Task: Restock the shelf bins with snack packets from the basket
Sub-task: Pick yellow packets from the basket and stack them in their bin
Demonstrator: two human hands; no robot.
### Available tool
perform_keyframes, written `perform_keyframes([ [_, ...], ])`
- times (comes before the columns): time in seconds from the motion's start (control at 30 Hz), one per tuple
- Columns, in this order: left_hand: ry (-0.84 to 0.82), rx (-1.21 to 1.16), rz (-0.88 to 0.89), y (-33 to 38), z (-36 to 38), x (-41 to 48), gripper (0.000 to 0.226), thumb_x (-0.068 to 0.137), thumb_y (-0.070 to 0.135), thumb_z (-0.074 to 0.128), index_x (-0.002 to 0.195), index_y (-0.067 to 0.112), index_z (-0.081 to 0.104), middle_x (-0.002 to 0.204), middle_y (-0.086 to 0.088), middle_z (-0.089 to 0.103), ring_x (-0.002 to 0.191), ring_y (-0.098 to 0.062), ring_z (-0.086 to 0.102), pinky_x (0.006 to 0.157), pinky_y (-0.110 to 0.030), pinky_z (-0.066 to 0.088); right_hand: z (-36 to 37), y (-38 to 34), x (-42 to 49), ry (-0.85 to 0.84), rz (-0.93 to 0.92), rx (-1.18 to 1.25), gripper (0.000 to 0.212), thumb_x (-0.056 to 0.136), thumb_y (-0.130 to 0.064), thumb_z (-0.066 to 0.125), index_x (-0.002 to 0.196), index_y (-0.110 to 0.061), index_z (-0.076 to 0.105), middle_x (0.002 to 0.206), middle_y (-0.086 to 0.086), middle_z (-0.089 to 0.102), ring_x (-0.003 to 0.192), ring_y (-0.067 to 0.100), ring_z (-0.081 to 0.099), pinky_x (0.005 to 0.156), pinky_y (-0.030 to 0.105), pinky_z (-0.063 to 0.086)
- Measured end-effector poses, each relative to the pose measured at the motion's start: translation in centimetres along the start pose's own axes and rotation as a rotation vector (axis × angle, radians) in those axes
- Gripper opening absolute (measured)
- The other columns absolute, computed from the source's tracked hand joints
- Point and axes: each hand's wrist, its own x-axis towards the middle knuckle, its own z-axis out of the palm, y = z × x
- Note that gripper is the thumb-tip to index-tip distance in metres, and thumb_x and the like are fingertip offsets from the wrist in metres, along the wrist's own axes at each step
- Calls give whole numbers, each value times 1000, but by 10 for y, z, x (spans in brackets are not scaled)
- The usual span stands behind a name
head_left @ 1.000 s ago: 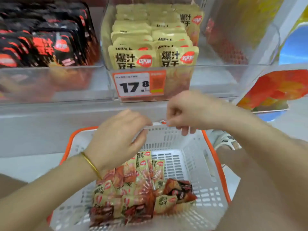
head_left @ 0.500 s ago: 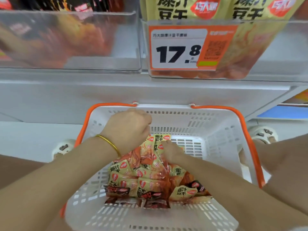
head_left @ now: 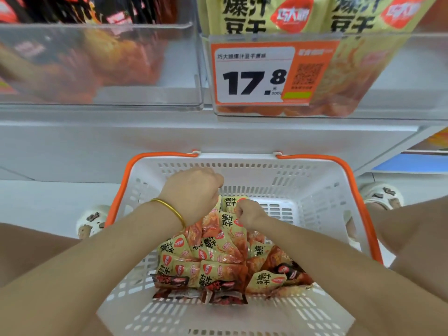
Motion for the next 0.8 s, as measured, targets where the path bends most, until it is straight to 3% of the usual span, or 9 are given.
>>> perform_keyframes([
  [0.13,-29,-9,7,3,-2,5,28,96,16,42,121,17,54,124,-2,56,112,-22,54,87,-40,51,-59,-10,-37,97,-127,24,38,82,11,47,66,-22,39,73,-7,46,80,20,52,58,26,41],
  [0.27,-126,-200,77,10,-8,7,46,92,33,56,135,20,44,137,0,48,124,-17,47,101,-36,41,-117,-19,-100,79,-240,193,38,84,9,60,67,-18,40,65,-4,43,58,8,49,52,19,45],
  [0.37,-122,-468,72,23,-20,2,30,87,32,65,113,22,56,111,-1,64,95,-14,60,81,-31,49,-144,-20,-146,150,-285,398,36,84,10,62,69,-15,40,58,1,44,45,3,52,63,39,55],
  [0.43,-27,-624,42,33,-36,-4,11,86,23,66,92,18,58,84,-2,67,73,-14,62,70,-33,51,-157,-17,-171,204,-276,531,31,82,8,65,76,-14,44,64,9,53,52,9,59,68,44,56],
  [0.53,95,-799,52,51,-72,-17,11,87,12,64,80,16,56,76,-6,67,65,-15,64,71,-35,55,-176,-10,-206,157,-270,696,30,80,-1,71,101,-12,53,81,7,69,70,17,66,69,36,57],
  [0.6,186,-866,99,63,-102,-22,10,87,9,63,80,14,59,78,-8,70,67,-17,67,68,-35,58,-191,-5,-227,123,-308,636,34,79,-3,71,110,-8,59,91,8,73,79,15,66,73,37,55],
  [0.7,354,-964,215,84,-153,-27,8,87,7,63,89,14,61,70,-5,66,60,-14,66,61,-35,59,-225,1,-257,230,-364,630,38,72,-4,77,107,-1,62,99,19,70,84,24,63,78,49,51],
  [0.8,598,-1132,309,97,-206,-21,20,90,2,57,103,14,51,76,-9,64,66,-12,67,58,-30,57,-275,5,-280,410,-477,863,37,64,-6,76,99,-8,65,88,6,72,73,16,66,64,30,55],
])
